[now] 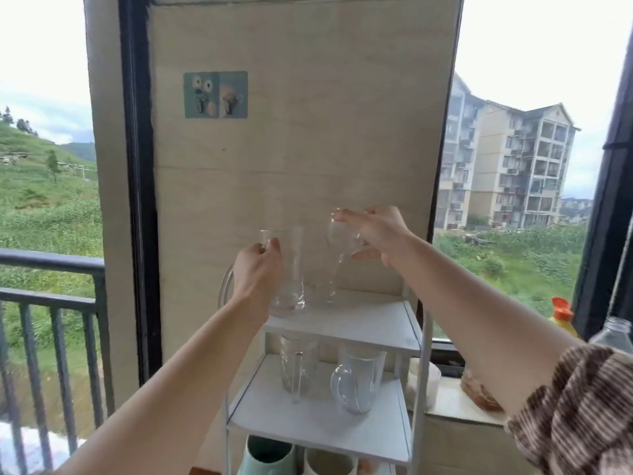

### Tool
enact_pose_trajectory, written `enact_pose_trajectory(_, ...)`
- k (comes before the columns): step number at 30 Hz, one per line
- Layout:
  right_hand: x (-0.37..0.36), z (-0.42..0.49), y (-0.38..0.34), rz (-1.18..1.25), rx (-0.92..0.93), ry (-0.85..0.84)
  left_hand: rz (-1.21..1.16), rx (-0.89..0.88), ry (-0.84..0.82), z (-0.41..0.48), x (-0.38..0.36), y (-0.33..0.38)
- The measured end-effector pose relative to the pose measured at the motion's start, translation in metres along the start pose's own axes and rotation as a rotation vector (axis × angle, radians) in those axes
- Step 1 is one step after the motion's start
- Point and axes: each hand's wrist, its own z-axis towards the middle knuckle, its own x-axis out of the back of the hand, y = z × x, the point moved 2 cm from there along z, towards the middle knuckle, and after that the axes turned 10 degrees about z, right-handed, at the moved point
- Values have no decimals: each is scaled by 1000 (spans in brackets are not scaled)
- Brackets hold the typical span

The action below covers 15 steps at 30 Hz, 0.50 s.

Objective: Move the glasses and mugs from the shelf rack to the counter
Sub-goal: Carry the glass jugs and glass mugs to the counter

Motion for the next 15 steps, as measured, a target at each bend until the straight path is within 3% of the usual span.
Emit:
enact_pose_trajectory(4,43,-37,-16,42,38,-1,-160,63,9,-22,2,11)
enact_pose_trajectory(8,101,-87,-17,62,28,2,-159,-23,-26,-73,-6,23)
enact_pose_trajectory(15,218,-198,0,0,-1,45,-205,-41,-275,-206,-36,42)
